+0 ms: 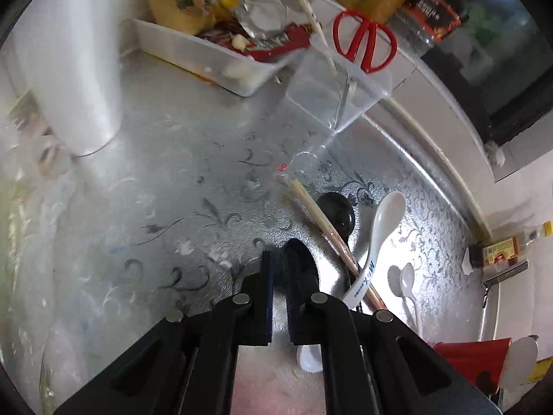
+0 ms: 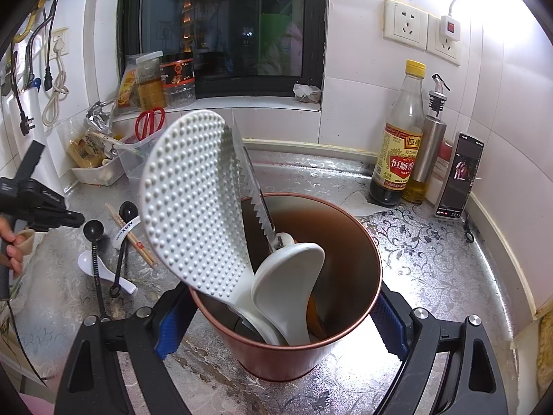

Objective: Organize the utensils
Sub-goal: 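Lower the left tool onto the black ladle handle and close it, then lift the black ladle off the counter with the left tool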

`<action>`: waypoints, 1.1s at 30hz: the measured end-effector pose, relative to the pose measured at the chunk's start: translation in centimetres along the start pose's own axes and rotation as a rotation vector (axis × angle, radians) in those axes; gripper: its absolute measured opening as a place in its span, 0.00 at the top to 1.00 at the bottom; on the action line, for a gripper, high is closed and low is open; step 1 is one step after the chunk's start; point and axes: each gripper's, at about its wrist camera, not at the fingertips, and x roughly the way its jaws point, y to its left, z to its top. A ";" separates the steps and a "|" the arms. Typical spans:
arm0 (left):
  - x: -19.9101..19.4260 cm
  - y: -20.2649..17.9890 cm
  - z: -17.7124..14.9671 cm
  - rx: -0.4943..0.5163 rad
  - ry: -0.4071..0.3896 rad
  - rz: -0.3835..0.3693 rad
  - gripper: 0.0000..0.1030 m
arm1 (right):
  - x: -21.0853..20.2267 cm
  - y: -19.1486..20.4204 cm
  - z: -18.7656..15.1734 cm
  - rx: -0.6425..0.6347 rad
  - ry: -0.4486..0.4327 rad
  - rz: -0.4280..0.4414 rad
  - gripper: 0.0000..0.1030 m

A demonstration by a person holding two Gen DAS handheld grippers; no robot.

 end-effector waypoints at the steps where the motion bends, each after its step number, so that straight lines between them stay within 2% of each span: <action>1: -0.5 0.0 -0.1 0.002 -0.011 -0.003 0.95 | 0.0 -0.1 0.0 -0.001 0.000 0.000 0.11; 4: -1.6 -0.2 -0.3 0.026 -0.025 -0.009 0.95 | 0.0 0.0 0.0 -0.001 0.000 0.001 0.11; 9: -0.1 -1.0 0.2 0.059 0.029 0.008 0.92 | 0.1 0.0 0.0 -0.002 0.000 0.001 0.11; 11: 0.4 -1.4 0.7 0.072 0.042 0.013 0.80 | 0.1 0.0 0.0 -0.003 0.000 0.001 0.11; 12: 0.6 -1.5 1.0 0.073 0.049 0.012 0.68 | 0.2 0.0 0.0 -0.006 0.001 0.000 0.11; 13: 0.7 -1.6 1.1 0.073 0.049 0.009 0.62 | 0.2 0.0 0.0 -0.007 0.002 0.000 0.11; 16: 1.1 -2.2 1.6 0.090 0.061 0.021 0.55 | 0.2 0.0 0.0 -0.008 0.001 0.000 0.11; 23: 3.6 -5.0 0.8 0.194 0.144 0.079 0.51 | 0.2 0.0 0.1 -0.009 0.002 -0.001 0.11; 25: 4.1 -5.5 0.4 0.215 0.153 0.101 0.47 | 0.2 0.0 0.0 -0.009 0.002 -0.001 0.11; 33: 5.9 -6.4 0.1 0.236 0.164 0.158 0.48 | 0.2 0.0 0.1 -0.009 0.002 -0.001 0.11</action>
